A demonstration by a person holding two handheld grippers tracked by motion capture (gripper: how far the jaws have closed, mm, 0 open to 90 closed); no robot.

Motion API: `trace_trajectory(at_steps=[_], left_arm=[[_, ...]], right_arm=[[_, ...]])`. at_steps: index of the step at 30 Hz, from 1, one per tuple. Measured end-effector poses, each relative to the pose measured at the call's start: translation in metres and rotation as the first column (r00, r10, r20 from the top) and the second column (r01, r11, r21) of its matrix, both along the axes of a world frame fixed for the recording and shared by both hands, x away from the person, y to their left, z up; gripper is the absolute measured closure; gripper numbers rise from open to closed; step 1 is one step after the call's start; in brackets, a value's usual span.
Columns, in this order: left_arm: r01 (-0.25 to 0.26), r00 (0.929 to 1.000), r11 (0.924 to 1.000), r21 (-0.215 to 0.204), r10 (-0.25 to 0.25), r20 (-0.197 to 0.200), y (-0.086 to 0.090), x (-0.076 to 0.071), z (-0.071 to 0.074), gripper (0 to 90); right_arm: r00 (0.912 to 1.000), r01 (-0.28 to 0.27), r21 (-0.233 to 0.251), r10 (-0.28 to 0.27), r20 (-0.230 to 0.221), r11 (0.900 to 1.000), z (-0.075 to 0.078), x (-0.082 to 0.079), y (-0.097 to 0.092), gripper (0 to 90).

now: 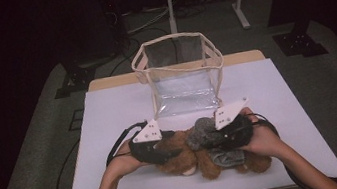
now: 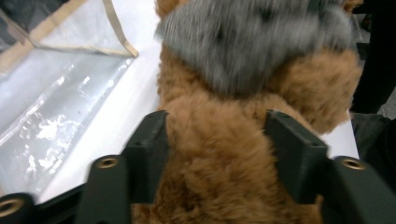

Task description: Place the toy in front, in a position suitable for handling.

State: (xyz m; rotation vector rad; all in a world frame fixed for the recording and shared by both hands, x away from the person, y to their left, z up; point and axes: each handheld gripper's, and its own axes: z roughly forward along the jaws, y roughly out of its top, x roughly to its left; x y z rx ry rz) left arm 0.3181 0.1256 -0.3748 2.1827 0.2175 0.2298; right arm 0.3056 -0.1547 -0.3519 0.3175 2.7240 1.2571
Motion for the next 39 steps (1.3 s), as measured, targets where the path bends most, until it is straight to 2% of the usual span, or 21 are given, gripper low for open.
trace_trajectory(at_steps=[4, 5, 6, 9, 10, 12, 15, 18, 20, 25, 27, 30, 34, 36, 37, 39], left_arm=[[-0.008, 0.9997, 0.9999, -0.010, 0.007, -0.022, 0.002, 0.002, -0.002, 34.9], [0.003, 0.9998, 1.0000, -0.002, -0.003, -0.020, 0.003, 0.002, 0.000, 34.4], [0.003, 0.9998, 1.0000, -0.002, -0.003, -0.020, 0.003, 0.002, 0.000, 33.3], [0.024, 0.9991, 0.9994, 0.024, -0.024, -0.037, 0.012, -0.001, 0.005, 30.3], [0.036, 0.9985, 0.9985, 0.040, -0.035, -0.041, 0.014, -0.002, 0.005, 29.4], [0.039, 0.9983, 0.9982, 0.045, -0.037, -0.044, 0.015, -0.003, 0.004, 28.7], [0.040, 0.9981, 0.9986, 0.033, -0.038, -0.049, 0.014, -0.005, -0.002, 31.0], [0.040, 0.9980, 0.9988, 0.028, -0.039, -0.049, 0.012, -0.004, -0.005, 32.9], [0.035, 0.9982, 0.9990, 0.028, -0.033, -0.050, 0.010, -0.002, -0.006, 32.9], [0.034, 0.9987, 0.9987, 0.039, -0.032, -0.039, 0.010, -0.002, -0.005, 32.7], [0.036, 0.9986, 0.9988, 0.033, -0.035, -0.039, 0.012, -0.002, -0.006, 32.5], [0.041, 0.9986, 0.9986, 0.034, -0.040, -0.035, 0.011, -0.002, -0.006, 32.2], [0.048, 0.9984, 0.9984, 0.032, -0.047, -0.031, 0.011, -0.003, -0.005, 31.9], [0.046, 0.9986, 0.9984, 0.032, -0.045, -0.028, 0.010, -0.003, -0.005, 32.0], [0.046, 0.9986, 0.9984, 0.033, -0.045, -0.028, 0.010, -0.003, -0.006, 32.1], [0.053, 0.9983, 0.9979, 0.038, -0.052, -0.026, 0.009, -0.003, -0.006, 32.5]], right_arm=[[0.9990, 0.045, 0.027, -0.045, -0.004, 0.9986, 0.000, -0.005, -0.023, 72.1], [0.9965, 0.083, 0.057, -0.082, -0.018, 0.9949, 0.000, -0.009, -0.043, 72.1], [0.9965, 0.083, 0.057, -0.082, -0.018, 0.9949, 0.000, -0.009, -0.043, 72.1], [0.9866, 0.154, 0.092, -0.148, -0.069, 0.9838, -0.009, -0.017, -0.081, 72.0], [0.9835, 0.170, 0.096, -0.162, -0.080, 0.9808, -0.012, -0.019, -0.088, 72.0], [0.9792, 0.186, 0.110, -0.175, -0.103, 0.9764, -0.015, -0.022, -0.098, 71.9], [0.9757, 0.206, 0.095, -0.197, -0.097, 0.9739, -0.012, -0.026, -0.106, 71.9], [0.9758, 0.208, 0.092, -0.200, -0.089, 0.9739, -0.009, -0.026, -0.105, 71.8], [0.9826, 0.181, 0.073, -0.177, -0.058, 0.9809, -0.003, -0.024, -0.091, 71.5], [0.9907, 0.133, 0.060, -0.131, -0.038, 0.9893, 0.002, -0.019, -0.072, 71.3], [0.9907, 0.131, 0.048, -0.129, -0.043, 0.9902, 0.000, -0.020, -0.075, 71.4], [0.9842, 0.171, 0.052, -0.168, -0.056, 0.9840, -0.008, -0.026, -0.094, 71.4], [0.9659, 0.245, 0.083, -0.236, -0.106, 0.9659, -0.019, -0.037, -0.127, 71.5], [0.9625, 0.257, 0.084, -0.248, -0.111, 0.9626, -0.020, -0.039, -0.132, 71.5], [0.9551, 0.283, 0.089, -0.272, -0.117, 0.9549, -0.021, -0.042, -0.142, 71.3], [0.9547, 0.288, 0.082, -0.279, -0.105, 0.9542, -0.017, -0.041, -0.141, 71.3]])
